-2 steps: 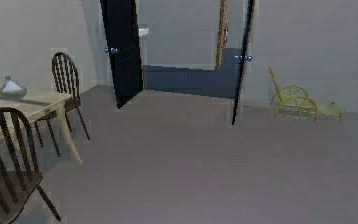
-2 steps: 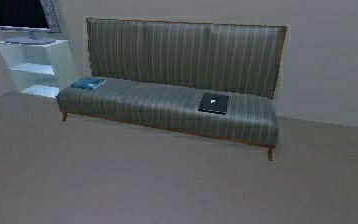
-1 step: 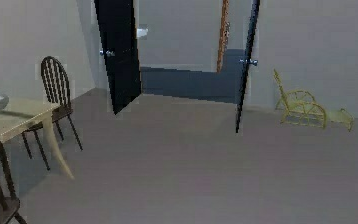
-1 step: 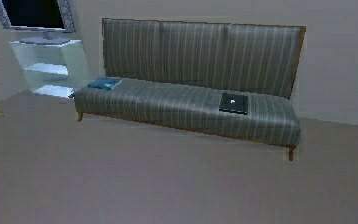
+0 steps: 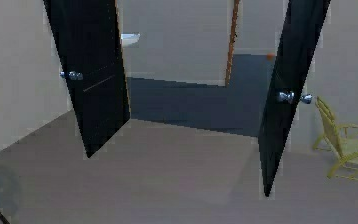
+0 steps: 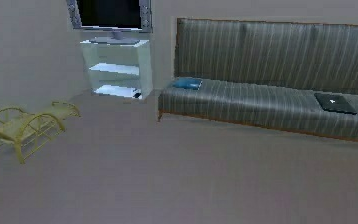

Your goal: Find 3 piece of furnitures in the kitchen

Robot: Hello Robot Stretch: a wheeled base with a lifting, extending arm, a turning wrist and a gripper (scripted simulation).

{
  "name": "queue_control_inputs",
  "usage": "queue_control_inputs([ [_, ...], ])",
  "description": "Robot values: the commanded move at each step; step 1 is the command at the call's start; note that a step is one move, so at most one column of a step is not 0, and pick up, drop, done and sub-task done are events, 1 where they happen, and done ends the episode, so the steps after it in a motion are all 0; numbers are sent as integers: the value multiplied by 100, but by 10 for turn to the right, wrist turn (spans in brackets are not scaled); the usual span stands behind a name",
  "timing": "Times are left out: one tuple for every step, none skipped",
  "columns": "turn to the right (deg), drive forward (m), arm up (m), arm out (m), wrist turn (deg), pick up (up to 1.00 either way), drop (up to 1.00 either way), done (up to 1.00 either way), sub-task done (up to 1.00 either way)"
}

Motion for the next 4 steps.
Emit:
queue_control_inputs([
  [0, 100, 0, 0, 0, 0, 0, 0, 0],
  [0, 65, 0, 0, 0, 0, 0, 0, 0],
  [390, 0, 0, 0, 0, 0, 0, 0, 0],
  [0, 100, 0, 0, 0, 0, 0, 0, 0],
])
